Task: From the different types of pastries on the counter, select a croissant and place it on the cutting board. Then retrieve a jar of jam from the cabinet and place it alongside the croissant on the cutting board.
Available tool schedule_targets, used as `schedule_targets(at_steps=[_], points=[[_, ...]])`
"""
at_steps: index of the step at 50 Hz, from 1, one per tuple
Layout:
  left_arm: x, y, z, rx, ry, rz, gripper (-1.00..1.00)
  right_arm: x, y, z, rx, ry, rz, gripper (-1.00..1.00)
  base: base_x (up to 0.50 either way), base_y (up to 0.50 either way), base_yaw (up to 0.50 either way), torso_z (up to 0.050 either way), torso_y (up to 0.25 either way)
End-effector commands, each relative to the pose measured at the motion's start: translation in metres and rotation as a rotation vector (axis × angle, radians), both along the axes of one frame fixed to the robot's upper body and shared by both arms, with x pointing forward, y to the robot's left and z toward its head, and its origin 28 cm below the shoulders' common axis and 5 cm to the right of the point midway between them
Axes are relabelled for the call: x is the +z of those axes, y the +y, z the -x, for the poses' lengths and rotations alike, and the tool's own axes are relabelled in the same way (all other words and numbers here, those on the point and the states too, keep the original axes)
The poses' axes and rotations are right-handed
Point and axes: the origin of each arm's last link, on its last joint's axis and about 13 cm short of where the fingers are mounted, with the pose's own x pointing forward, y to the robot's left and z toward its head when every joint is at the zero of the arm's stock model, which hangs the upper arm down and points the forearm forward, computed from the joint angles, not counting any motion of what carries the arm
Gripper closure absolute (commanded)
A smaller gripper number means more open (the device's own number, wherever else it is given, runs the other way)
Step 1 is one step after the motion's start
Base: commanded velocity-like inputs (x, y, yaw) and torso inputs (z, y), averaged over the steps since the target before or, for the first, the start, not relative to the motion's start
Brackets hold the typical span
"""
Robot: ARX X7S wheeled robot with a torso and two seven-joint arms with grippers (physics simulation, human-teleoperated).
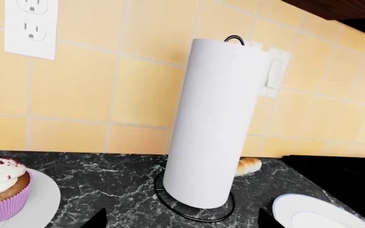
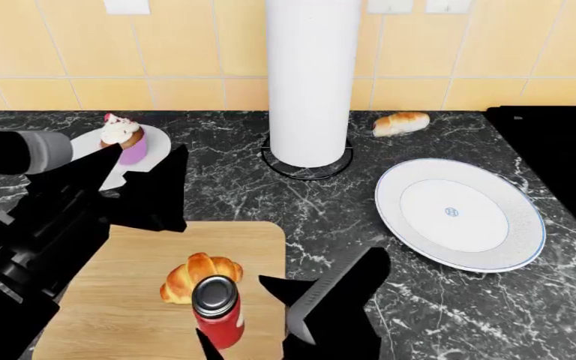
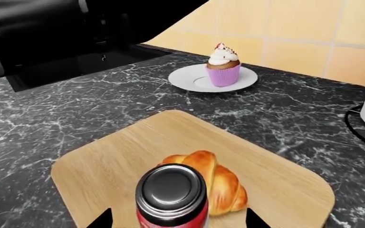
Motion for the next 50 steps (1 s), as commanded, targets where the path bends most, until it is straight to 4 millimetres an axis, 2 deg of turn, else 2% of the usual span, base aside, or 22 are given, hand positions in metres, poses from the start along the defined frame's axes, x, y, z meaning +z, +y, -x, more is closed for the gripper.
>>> schedule_targets(at_steps=[1, 9, 13, 26, 32, 38, 47, 50], points=[[0.001, 0.000, 0.002, 0.000, -0.005, -0.002, -1.00, 0.006, -0.005, 0.009, -0.043, -0.029, 0.008, -1.00, 0.00, 0.00, 0.00, 0.000, 0.000], [0.004, 0.001, 0.005, 0.004, -0.018, 0.003, -1.00, 0.024, -0.018, 0.016, -0.116, -0.092, -0.024, -1.00, 0.00, 0.00, 0.00, 0.000, 0.000], [0.007, 0.002, 0.009, 0.006, -0.039, 0.011, -1.00, 0.039, -0.025, 0.017, -0.156, -0.153, -0.059, -1.00, 0.00, 0.00, 0.00, 0.000, 0.000], [0.016, 0.003, 0.040, -0.029, -0.164, 0.044, -1.00, 0.067, -0.059, 0.027, -0.339, -0.355, -0.194, -1.00, 0.00, 0.00, 0.00, 0.000, 0.000], [0.016, 0.003, 0.052, -0.037, -0.214, 0.058, -1.00, 0.071, -0.060, 0.028, -0.386, -0.398, -0.192, -1.00, 0.00, 0.00, 0.00, 0.000, 0.000], [0.011, 0.006, 0.053, -0.026, -0.233, 0.081, -1.00, 0.071, -0.060, 0.027, -0.405, -0.393, -0.200, -1.00, 0.00, 0.00, 0.00, 0.000, 0.000], [0.012, 0.012, 0.065, 0.047, -0.337, 0.113, -1.00, 0.081, -0.060, 0.043, -0.393, -0.463, -0.240, -1.00, 0.00, 0.00, 0.00, 0.000, 0.000], [0.013, 0.016, 0.069, 0.054, -0.348, 0.143, -1.00, 0.082, -0.066, 0.046, -0.397, -0.503, -0.233, -1.00, 0.00, 0.00, 0.00, 0.000, 0.000]])
